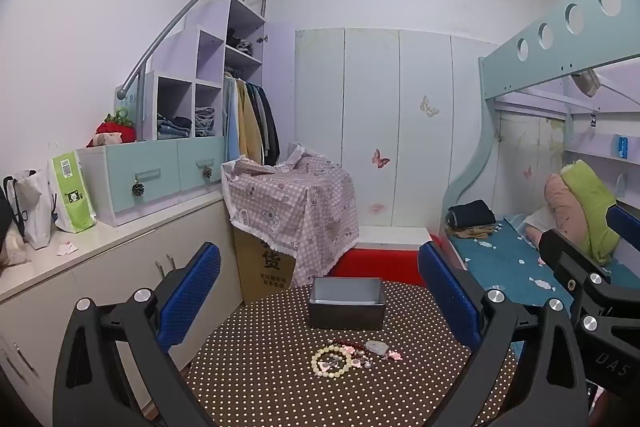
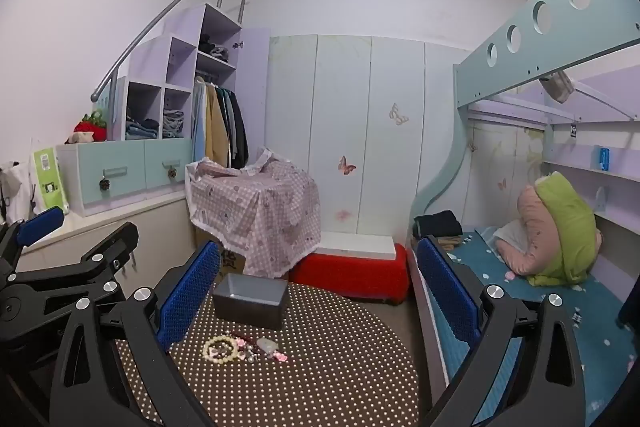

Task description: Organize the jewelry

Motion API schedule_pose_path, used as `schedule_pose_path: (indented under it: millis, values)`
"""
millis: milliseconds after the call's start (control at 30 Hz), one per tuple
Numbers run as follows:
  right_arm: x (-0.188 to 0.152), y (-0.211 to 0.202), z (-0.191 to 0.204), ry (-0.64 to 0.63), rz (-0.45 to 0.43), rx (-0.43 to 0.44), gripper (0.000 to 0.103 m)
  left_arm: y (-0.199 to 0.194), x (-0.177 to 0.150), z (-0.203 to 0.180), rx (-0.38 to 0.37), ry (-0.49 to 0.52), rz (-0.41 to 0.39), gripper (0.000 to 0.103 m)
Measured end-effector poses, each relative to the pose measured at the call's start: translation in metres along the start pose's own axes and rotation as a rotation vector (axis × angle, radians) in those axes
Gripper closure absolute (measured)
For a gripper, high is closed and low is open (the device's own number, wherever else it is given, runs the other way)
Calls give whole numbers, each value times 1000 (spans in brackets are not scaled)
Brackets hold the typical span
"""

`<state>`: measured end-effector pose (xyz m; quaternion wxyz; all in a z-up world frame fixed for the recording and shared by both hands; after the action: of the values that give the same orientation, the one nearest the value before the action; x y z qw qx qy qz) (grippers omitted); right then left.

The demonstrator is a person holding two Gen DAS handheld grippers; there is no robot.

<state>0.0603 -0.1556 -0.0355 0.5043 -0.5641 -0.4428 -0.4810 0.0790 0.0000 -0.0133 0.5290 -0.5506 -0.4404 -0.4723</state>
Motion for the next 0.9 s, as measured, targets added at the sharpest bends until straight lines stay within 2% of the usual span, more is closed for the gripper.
schedule_pose_path:
  millis: [900]
  values:
    - [-5,-1,-4,2,2,2,7,5,-6,0,-5,-2,10,7]
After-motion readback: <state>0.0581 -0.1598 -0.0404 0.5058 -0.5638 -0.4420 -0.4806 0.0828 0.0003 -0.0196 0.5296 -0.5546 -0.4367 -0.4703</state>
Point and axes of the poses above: each gripper's, at about its wrist camera, not at the fingertips, and y roughly the way its jaws point, z to its left, x to its top, the point moved 8 cm from there along y, roughly the way its jaws point, and after that the axes turned 3 degrees about -x, right-handed, at the moved point
